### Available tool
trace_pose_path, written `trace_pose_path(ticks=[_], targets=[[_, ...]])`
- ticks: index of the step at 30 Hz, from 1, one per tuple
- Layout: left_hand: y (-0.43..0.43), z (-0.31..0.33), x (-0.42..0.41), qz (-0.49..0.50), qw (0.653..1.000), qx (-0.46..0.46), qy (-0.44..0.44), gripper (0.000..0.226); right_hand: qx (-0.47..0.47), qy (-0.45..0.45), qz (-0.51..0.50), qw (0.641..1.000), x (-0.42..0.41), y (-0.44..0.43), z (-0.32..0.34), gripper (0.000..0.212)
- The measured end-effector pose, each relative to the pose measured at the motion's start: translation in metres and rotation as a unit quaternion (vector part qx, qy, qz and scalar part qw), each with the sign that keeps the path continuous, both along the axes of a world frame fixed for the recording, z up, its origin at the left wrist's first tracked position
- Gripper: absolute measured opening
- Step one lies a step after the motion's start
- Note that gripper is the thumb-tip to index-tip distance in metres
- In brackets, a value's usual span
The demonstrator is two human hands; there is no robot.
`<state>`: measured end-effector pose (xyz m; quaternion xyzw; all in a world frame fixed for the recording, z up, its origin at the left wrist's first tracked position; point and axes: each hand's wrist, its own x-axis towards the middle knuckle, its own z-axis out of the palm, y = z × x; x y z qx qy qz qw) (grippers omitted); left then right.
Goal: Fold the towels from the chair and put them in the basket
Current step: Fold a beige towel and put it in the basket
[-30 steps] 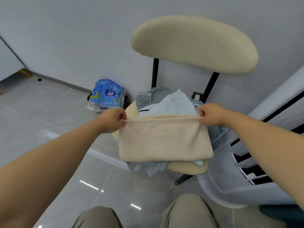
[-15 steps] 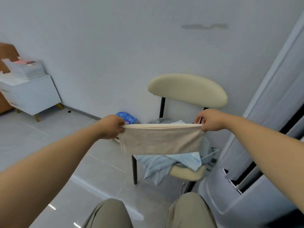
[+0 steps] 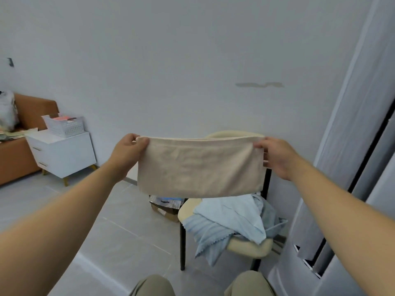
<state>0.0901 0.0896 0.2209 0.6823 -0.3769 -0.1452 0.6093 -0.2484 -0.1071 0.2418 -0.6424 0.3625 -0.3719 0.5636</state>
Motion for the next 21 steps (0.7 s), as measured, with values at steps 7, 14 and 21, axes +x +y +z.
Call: trace_pose_path(ticks=[7, 14, 21], targets=[[0.000, 0.016, -0.035, 0.182, 0.974, -0.115, -0.073, 0.024, -0.239, -0.072, -0.199, 0.948, 0.025, 0.026, 0.004, 0.027], [-0.003, 0.013, -0.039, 0.240, 0.952, -0.092, -0.168, 0.033, -0.338, 0.043, -0.264, 0.902, 0.029, 0.023, -0.006, 0.031], [-0.024, -0.021, -0.022, 0.175, 0.979, 0.043, -0.097, 0.028, -0.206, 0.090, -0.225, 0.948, 0.035, -0.009, -0.051, 0.036]])
